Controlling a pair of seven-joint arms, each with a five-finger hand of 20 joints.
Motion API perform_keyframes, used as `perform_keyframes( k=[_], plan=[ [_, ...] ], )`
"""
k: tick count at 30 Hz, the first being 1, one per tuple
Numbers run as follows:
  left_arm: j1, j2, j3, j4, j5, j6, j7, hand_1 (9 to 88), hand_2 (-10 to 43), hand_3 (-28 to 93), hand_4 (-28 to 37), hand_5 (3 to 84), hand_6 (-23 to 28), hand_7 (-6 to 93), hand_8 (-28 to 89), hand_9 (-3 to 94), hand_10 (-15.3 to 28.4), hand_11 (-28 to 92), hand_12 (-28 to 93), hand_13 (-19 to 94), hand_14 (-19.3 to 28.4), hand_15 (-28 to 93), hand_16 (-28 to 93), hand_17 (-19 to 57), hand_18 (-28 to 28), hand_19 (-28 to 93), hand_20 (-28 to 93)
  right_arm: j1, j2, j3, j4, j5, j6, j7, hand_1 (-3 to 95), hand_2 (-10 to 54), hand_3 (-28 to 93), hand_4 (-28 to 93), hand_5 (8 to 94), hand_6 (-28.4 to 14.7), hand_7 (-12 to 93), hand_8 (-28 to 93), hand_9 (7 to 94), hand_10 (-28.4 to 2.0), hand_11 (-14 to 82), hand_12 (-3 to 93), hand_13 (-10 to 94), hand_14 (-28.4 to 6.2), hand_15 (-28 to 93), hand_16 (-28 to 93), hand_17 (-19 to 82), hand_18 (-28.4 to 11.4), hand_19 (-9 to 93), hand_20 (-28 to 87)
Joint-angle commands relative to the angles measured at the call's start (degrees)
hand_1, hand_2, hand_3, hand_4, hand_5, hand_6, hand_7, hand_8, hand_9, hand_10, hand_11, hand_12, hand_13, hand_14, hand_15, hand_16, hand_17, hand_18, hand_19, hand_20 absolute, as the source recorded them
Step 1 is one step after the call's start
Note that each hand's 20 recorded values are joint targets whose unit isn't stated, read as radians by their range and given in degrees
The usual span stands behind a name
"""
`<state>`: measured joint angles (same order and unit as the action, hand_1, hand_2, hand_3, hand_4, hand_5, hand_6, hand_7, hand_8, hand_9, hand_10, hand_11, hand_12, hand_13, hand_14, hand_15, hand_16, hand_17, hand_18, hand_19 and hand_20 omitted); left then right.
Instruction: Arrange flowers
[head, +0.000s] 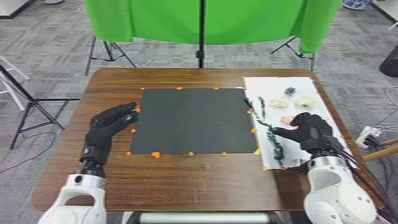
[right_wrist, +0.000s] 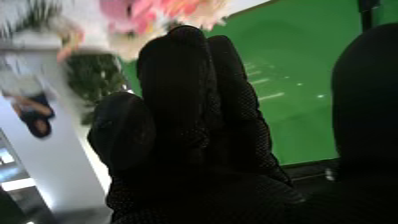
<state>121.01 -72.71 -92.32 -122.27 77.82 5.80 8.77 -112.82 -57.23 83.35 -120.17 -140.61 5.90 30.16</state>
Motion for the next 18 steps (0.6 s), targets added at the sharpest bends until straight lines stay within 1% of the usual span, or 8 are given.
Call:
perform_keyframes(
  k=[1, 3, 4, 5, 7, 11, 14, 18],
  plan=[
    [1.5, 0.04, 0.17, -0.7, 0.9, -0.91, -2.05, 35.5, -2.2, 65, -15.8, 49.3, 4.0, 15.7, -8, 47.9, 13.7, 24, 12, 35, 17.8, 39, -2, 4.8, 14.3, 25, 28, 1.8, 3.4, -2.2, 0.5, 0.9, -7.2, 0.9, 64.6, -9.5, -23, 7, 65.8, -7.2, 20, -4, 68.2, -17.8, 30.6, 26.6, 80, -8.4, 63, 26, 64, -8.6, 93, 31],
    [1.3, 0.05, 0.41, -0.76, 0.74, -1.04, -2.79, 35.6, -2.1, 65, -16.0, 49.3, 4.0, 15.7, -8, 47.9, 13.8, 24, 12, 35, 17.8, 39, -2, 4.7, 14.2, 25, 28, 2.1, 4.0, -3.1, 0.8, 0.8, -8.2, 1.4, 65.0, -9.5, -25, 9, 66.9, -7.3, 20, -4, 69.1, -18.0, 30.6, 26.2, 80, -8.3, 63, 26, 64, -8.1, 93, 31],
    [1.2, 0.15, 0.28, -0.72, 0.71, -1.81, -2.61, 35.8, -2.1, 65, -16.2, 49.3, 4.0, 15.6, -8, 47.9, 13.7, 24, 12, 35, 17.8, 39, -3, 4.7, 14.3, 25, 28, 2.3, 4.2, -3.5, 1.0, 0.5, -8.8, 1.9, 64.9, -9.5, -27, 11, 67.2, -7.4, 20, -4, 69.5, -18.1, 30.7, 25.8, 81, -8.2, 63, 26, 65, -7.9, 93, 32],
    [1.4, 0.11, 0.1, -0.8, 1.12, -1.91, -1.98, 36.1, -2.0, 65, -16.3, 49.3, 4.0, 15.6, -8, 47.9, 13.7, 24, 12, 35, 17.8, 39, -3, 4.7, 14.3, 25, 28, 3.2, 4.6, -4.2, 1.6, 0.7, -9.1, 1.9, 64.6, -9.5, -27, 13, 67.3, -7.4, 20, -4, 69.7, -18.1, 30.7, 25.6, 81, -8.1, 62, 26, 65, -7.8, 93, 32],
    [1.3, 0.51, 0.32, -0.79, 1.75, -1.86, -2.36, 36.6, -2.0, 64, -16.4, 49.2, 4.0, 15.6, -8, 47.8, 13.8, 24, 12, 35, 17.9, 39, -2, 4.5, 14.2, 25, 28, 3.2, 4.9, -4.5, 1.8, 0.5, -10.3, 2.3, 63.5, -9.5, -28, 18, 67.9, -7.7, 19, -4, 70.4, -17.8, 30.9, 25.3, 82, -7.9, 62, 27, 65, -7.3, 93, 32],
    [1.4, 1.18, 0.64, -0.75, 1.02, -2.2, -2.9, 36.9, -2.3, 64, -16.2, 49.1, 4.0, 15.6, -7, 47.7, 13.7, 24, 12, 35, 17.8, 39, -3, 4.4, 14.1, 25, 28, 4.4, 5.4, -6.2, 2.6, 0.1, -12.9, 3.6, 63.0, -9.5, -28, 25, 69.2, -7.7, 20, -3, 71.5, -17.6, 31.5, 25.5, 82, -7.3, 62, 27, 66, -6.9, 93, 33],
    [0.9, 1.63, 0.73, -0.57, 1.92, -3.34, -2.74, 36.7, -2.4, 64, -16.0, 49.0, 4.0, 15.5, -7, 47.5, 13.7, 24, 12, 35, 17.8, 39, -2, 4.3, 14.1, 24, 28, 5.2, 5.7, -7.8, 3.0, -0.5, -13.6, 4.4, 62.6, -9.5, -28, 36, 70.6, -7.1, 22, -4, 73.0, -17.3, 33.3, 25.6, 84, -6.6, 61, 27, 67, -6.3, 93, 33],
    [1.0, 1.66, 0.62, -0.7, 2.86, -3.65, -3.02, 36.6, -2.5, 64, -15.9, 48.9, 4.0, 15.4, -7, 47.4, 13.7, 24, 12, 35, 17.8, 39, -2, 4.2, 14.1, 24, 28, 5.5, 5.6, -9.7, 3.8, -1.2, -14.4, 4.8, 65.8, -9.5, -28, 45, 74.7, -5.3, 27, -4, 78.3, -16.1, 37.4, 26.7, 89, -4.5, 57, 29, 69, -5.6, 93, 35]
  ],
)
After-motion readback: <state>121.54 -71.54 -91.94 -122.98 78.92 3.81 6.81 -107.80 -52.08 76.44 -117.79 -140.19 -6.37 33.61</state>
